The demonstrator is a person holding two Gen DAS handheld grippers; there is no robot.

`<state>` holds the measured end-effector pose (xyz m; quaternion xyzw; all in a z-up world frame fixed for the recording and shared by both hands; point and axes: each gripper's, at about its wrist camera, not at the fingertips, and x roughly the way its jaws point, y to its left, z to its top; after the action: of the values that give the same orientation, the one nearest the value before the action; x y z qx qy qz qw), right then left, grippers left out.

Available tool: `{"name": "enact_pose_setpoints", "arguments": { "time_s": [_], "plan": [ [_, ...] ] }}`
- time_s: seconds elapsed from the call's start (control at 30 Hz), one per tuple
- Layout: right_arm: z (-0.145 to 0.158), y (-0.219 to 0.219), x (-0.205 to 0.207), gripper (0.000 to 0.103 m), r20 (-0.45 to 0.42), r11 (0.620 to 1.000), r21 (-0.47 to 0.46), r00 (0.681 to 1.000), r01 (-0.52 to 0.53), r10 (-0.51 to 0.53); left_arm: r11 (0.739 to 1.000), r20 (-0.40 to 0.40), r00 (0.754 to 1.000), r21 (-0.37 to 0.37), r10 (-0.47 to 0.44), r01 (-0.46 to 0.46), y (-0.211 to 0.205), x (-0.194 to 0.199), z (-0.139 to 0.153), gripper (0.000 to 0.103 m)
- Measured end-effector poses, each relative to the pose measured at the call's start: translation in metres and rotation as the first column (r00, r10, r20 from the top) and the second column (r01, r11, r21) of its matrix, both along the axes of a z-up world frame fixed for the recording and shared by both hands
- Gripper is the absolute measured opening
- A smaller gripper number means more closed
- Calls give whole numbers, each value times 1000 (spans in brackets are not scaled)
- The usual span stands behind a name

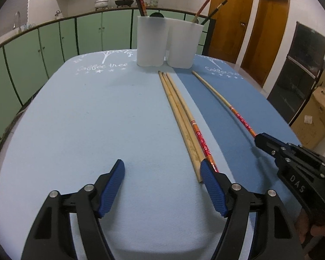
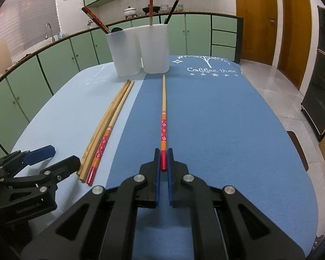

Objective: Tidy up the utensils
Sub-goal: 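Pull one red-patterned chopstick out of the row with the right tool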

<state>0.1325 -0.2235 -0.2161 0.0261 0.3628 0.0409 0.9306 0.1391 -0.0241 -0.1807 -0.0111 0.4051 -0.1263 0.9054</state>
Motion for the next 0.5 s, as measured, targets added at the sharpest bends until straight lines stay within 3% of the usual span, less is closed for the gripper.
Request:
{"name": "enact_pose_setpoints", "arguments": {
  "time_s": [0.2,0.3,0.5],
  "plan": [
    [-1,-2,1,5,-5,1000,4,1000,3,-3,999,-2,1000,49,-14,14,-6,0,-1,71],
    [-1,-2,1,5,-5,1000,4,1000,2,-2,998,-11,999,45,34,-33,2,3,-2,67],
    [-3,-1,2,5,-11,1000,11,1000,0,0,1000,0,1000,11,6,-6,1,0,1,66]
  ]
}}
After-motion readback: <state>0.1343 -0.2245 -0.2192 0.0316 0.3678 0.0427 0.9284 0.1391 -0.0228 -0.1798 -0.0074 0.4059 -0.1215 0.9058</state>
